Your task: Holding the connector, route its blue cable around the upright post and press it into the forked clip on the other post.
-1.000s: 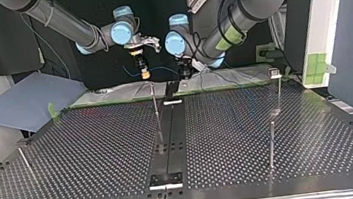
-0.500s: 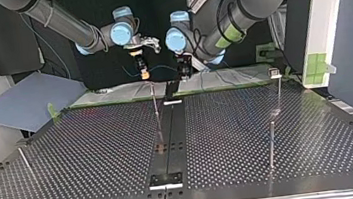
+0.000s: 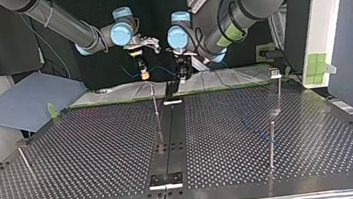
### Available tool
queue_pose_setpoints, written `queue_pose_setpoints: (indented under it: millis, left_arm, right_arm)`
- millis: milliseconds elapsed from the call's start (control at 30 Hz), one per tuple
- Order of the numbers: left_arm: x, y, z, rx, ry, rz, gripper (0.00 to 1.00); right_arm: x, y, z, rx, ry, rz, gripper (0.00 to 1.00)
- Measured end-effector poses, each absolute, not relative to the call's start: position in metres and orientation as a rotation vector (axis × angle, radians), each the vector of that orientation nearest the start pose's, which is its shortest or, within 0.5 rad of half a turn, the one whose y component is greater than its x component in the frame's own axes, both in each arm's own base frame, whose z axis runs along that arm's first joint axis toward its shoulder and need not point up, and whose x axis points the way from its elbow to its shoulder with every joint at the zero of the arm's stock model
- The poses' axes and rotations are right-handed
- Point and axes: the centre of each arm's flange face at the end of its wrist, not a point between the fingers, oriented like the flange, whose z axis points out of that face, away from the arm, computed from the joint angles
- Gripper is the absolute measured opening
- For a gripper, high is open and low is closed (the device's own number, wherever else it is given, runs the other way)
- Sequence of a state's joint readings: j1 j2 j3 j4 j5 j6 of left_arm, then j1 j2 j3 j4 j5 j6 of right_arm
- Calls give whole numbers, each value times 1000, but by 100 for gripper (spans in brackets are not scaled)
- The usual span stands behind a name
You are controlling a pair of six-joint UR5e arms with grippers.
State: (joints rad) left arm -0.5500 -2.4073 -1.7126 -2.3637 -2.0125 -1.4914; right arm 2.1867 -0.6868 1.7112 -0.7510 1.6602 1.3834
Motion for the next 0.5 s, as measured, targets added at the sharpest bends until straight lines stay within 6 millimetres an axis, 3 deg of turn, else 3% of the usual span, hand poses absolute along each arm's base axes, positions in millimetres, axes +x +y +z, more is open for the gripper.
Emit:
queue_pose_setpoints:
  millis: [500]
  left_arm:
    - [465,-401,5,130,1703,-64,0]
  right_arm:
    - [438,-429,-27,1863,-867,1247,38]
